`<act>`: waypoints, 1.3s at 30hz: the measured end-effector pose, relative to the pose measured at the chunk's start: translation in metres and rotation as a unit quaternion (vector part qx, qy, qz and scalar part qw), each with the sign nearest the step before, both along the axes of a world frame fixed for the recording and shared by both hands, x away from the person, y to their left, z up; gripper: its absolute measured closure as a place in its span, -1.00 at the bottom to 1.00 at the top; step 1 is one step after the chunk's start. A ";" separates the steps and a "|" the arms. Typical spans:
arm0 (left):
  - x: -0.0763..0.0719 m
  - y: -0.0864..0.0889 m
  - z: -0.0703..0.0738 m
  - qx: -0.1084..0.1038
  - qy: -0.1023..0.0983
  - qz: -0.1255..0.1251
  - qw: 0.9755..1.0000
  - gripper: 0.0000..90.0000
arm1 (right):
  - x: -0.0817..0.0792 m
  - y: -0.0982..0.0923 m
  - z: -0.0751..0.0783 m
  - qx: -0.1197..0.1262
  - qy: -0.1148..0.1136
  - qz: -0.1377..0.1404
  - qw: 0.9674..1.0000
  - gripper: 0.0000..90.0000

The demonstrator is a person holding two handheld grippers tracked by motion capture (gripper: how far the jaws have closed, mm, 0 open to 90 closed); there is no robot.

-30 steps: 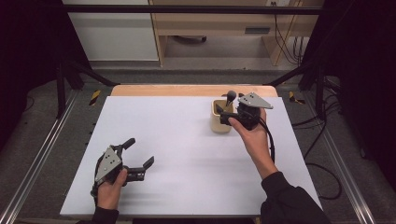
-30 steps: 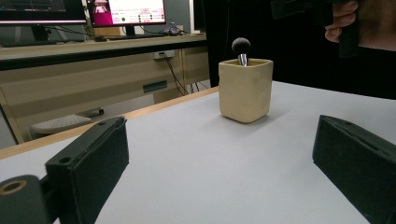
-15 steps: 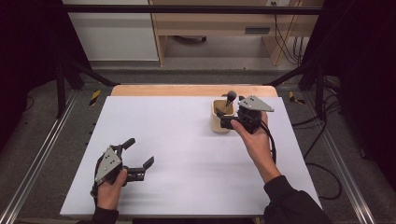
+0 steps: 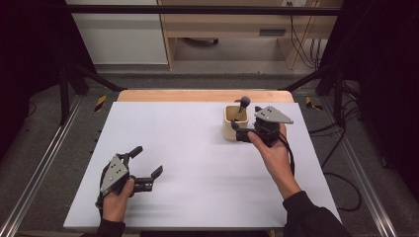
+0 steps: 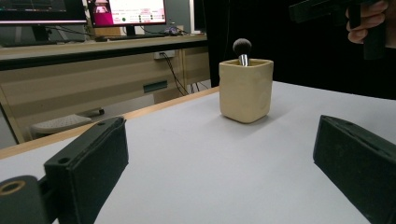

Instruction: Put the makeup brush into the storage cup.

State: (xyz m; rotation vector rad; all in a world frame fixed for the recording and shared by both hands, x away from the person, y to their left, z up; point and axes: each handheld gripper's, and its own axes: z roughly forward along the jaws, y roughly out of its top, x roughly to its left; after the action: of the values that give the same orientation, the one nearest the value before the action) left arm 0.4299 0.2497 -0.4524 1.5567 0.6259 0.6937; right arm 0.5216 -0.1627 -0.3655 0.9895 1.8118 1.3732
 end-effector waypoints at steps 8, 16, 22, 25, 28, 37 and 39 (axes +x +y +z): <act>0.000 0.000 0.000 0.002 0.000 -0.001 1.000 -0.93 | -0.007 -0.005 -0.002 0.003 0.003 0.001 1.000 -0.88; 0.000 0.000 0.000 0.002 0.000 -0.001 1.000 -0.93 | -0.013 -0.007 -0.004 0.005 0.007 0.004 1.000 -0.89; 0.000 0.000 0.000 0.002 0.000 -0.001 1.000 -0.93 | -0.018 -0.009 -0.004 0.009 0.008 0.007 1.000 -0.89; 0.000 -0.001 0.000 0.003 0.000 -0.001 1.000 -0.94 | -0.019 -0.010 -0.005 0.007 0.007 0.009 1.000 -0.89; 0.000 -0.001 0.000 0.004 0.000 -0.001 1.000 -0.93 | -0.021 -0.010 -0.006 0.009 0.009 0.009 1.000 -0.89; 0.000 -0.001 0.000 0.004 0.000 -0.002 1.000 -0.94 | -0.025 -0.015 -0.010 0.010 0.015 0.009 1.000 -0.89; 0.000 -0.001 0.000 0.005 0.000 -0.002 1.000 -0.94 | -0.026 -0.017 -0.011 0.010 0.014 0.010 1.000 -0.89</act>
State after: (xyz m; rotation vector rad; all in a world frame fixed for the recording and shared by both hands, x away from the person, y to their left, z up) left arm 0.4294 0.2485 -0.4528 1.5671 0.6198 0.6954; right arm 0.4953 -0.1794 -0.3761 1.0087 1.8367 1.3997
